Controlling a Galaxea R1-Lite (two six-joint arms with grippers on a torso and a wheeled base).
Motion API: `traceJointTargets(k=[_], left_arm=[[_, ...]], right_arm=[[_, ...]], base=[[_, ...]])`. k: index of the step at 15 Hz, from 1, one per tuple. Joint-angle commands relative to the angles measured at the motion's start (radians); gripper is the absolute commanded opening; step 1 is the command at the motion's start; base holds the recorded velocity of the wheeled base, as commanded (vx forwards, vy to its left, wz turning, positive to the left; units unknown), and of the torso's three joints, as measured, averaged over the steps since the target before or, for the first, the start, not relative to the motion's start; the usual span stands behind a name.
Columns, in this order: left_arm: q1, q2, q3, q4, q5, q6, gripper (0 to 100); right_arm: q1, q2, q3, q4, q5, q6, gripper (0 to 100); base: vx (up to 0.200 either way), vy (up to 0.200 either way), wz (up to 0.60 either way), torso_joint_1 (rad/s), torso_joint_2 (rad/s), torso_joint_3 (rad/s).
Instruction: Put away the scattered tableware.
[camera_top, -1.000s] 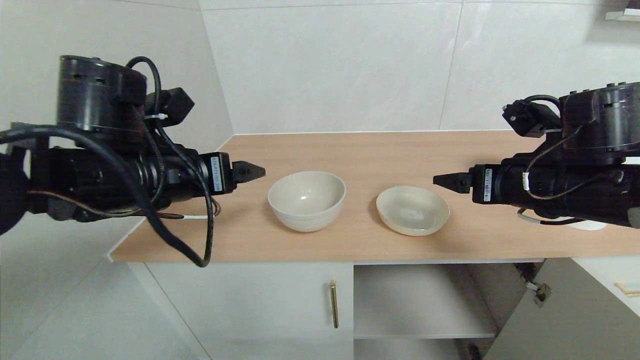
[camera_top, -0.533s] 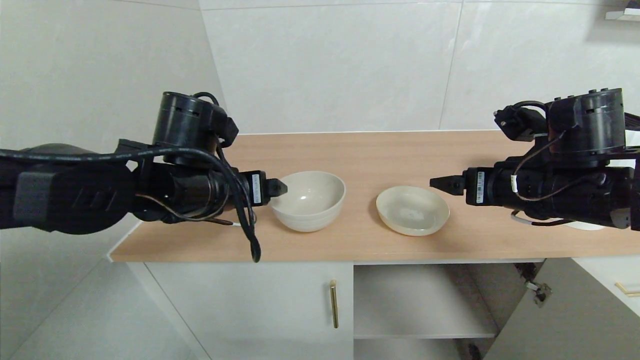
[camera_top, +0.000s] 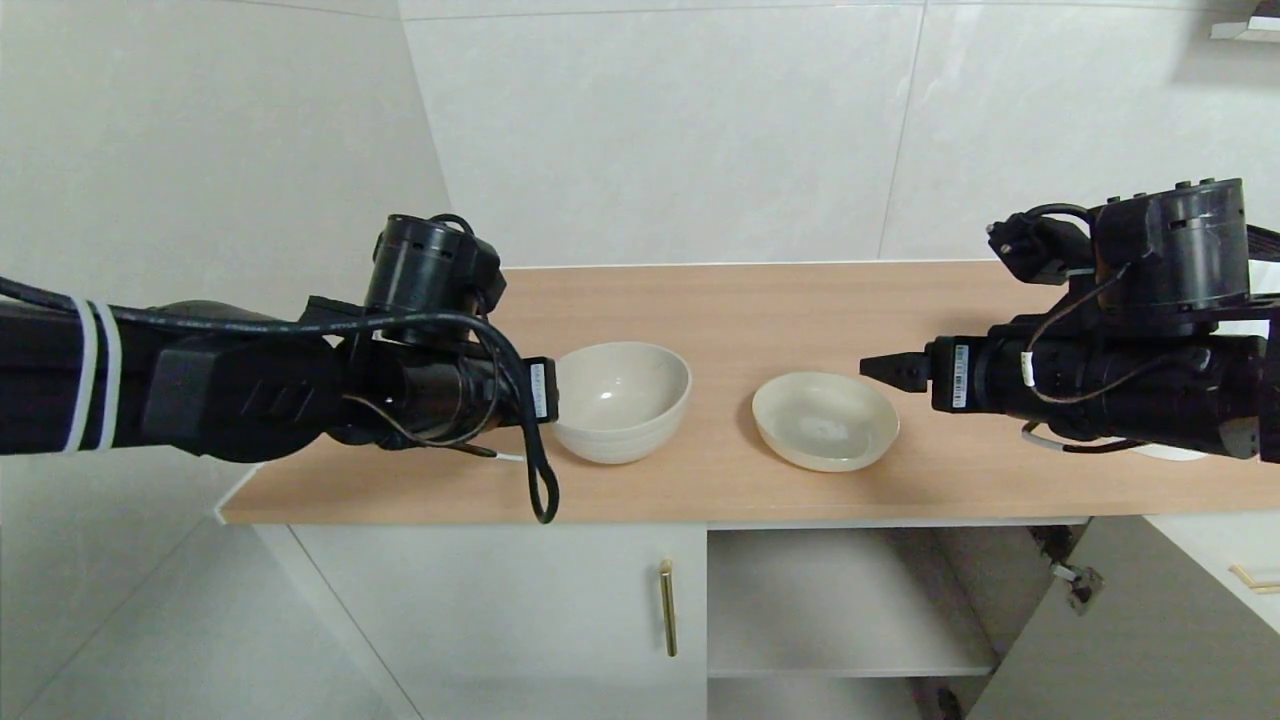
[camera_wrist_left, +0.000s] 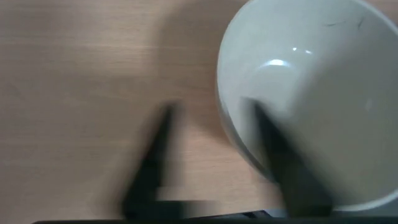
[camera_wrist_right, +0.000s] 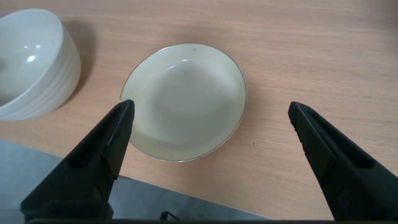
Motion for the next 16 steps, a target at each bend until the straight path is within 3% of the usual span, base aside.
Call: traceJointTargets(k=[1,8,12,16], left_arm=[[-0.005,0.020,-0.001,0.000,0.001,0.000,0],[-0.016,-0.067,0.006,0.001,0.001,-0.022,0],[-0.036,-0.199,0.037,0.001,0.001,-0.022,0],[-0.038,-0.221,0.038,0.001,0.001,-0.022,0]], right_arm=[[0.001,-0.002,0.000,0.000,0.001,0.006,100],[-0.006,0.027,-0.003,0.015,-0.004,0.009,100],[-0.009,0.136,-0.115,0.208,-0.123,0.051,100],[-0.016,0.198,-0.141,0.224,-0.123,0.074,100]], base=[[0.000,0.000,0.00,0.000,0.00,0.000],[0.000,0.000,0.00,0.000,0.00,0.000],[0.000,0.000,0.00,0.000,0.00,0.000],[0.000,0.000,0.00,0.000,0.00,0.000]])
